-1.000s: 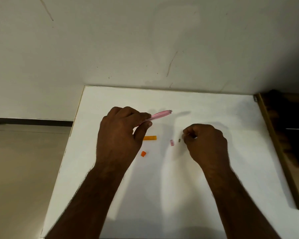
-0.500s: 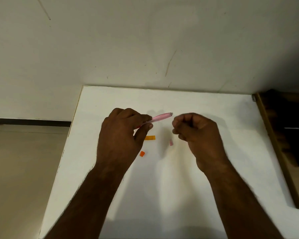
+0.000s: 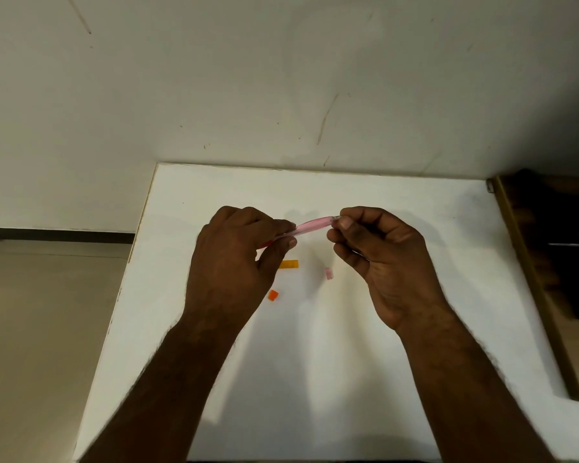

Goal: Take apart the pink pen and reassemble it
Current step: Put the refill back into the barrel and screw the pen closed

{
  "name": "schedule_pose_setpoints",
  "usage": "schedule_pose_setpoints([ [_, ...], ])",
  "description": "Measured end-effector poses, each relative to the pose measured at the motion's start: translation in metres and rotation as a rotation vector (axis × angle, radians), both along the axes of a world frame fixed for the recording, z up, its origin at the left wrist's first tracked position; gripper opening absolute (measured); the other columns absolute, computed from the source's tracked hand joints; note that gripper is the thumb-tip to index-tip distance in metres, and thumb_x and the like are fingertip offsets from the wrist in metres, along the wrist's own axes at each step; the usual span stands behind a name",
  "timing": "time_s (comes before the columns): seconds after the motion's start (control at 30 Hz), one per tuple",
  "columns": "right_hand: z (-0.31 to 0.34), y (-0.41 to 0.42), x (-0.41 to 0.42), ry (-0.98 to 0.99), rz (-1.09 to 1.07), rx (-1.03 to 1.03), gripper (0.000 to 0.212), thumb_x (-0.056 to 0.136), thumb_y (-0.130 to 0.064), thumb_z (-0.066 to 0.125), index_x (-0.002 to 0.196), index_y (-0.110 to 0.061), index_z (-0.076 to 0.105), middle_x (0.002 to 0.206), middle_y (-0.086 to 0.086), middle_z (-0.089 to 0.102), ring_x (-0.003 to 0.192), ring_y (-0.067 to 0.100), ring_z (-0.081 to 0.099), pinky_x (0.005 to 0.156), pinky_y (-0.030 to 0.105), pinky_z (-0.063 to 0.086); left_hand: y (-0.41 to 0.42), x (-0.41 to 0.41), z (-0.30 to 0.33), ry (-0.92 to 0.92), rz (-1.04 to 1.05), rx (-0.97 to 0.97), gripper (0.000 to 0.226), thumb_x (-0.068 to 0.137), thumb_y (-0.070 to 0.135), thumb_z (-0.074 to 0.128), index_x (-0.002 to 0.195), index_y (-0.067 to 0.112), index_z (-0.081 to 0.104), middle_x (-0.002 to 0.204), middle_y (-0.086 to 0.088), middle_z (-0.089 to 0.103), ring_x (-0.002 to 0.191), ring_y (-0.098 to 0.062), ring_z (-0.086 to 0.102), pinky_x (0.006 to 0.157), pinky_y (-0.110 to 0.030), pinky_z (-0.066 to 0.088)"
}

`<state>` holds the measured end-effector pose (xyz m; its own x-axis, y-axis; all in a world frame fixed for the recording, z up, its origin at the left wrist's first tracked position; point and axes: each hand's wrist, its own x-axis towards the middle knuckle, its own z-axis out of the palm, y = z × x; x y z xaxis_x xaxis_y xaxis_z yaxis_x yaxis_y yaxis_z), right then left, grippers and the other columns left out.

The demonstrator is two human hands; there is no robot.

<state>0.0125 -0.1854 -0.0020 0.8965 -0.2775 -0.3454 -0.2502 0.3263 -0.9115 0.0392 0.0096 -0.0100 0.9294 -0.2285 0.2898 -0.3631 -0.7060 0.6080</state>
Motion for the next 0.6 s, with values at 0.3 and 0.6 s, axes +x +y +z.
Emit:
schedule_pose_setpoints([
  [0.3, -0.0012, -0.0034, -0.0012, 0.000, 0.042, 0.143, 0.014, 0.083, -0.013, 0.074, 0.097, -0.016, 0.078, 0.097, 0.006, 0.079, 0.089, 0.021, 0.077, 0.077, 0.027, 0.059, 0.0012, 0.0023, -0.0007, 0.017, -0.038, -0.055, 0.017, 0.092, 0.031, 0.069, 0.104, 0.024, 0.078, 0.090, 0.009, 0.072, 0.084, -0.016, 0.058, 0.075, -0.037, 0.047],
  [0.6, -0.0005, -0.0076, -0.0013, 0.005, 0.123, 0.189, 0.013, 0.078, -0.016, 0.076, 0.089, -0.020, 0.081, 0.096, 0.006, 0.079, 0.090, 0.022, 0.076, 0.078, 0.029, 0.060, 0.0034, 0.0044, -0.0021, 0.014, -0.055, -0.073, 0.018, 0.092, 0.033, 0.066, 0.104, 0.026, 0.078, 0.090, 0.010, 0.072, 0.083, -0.015, 0.060, 0.074, -0.037, 0.048],
])
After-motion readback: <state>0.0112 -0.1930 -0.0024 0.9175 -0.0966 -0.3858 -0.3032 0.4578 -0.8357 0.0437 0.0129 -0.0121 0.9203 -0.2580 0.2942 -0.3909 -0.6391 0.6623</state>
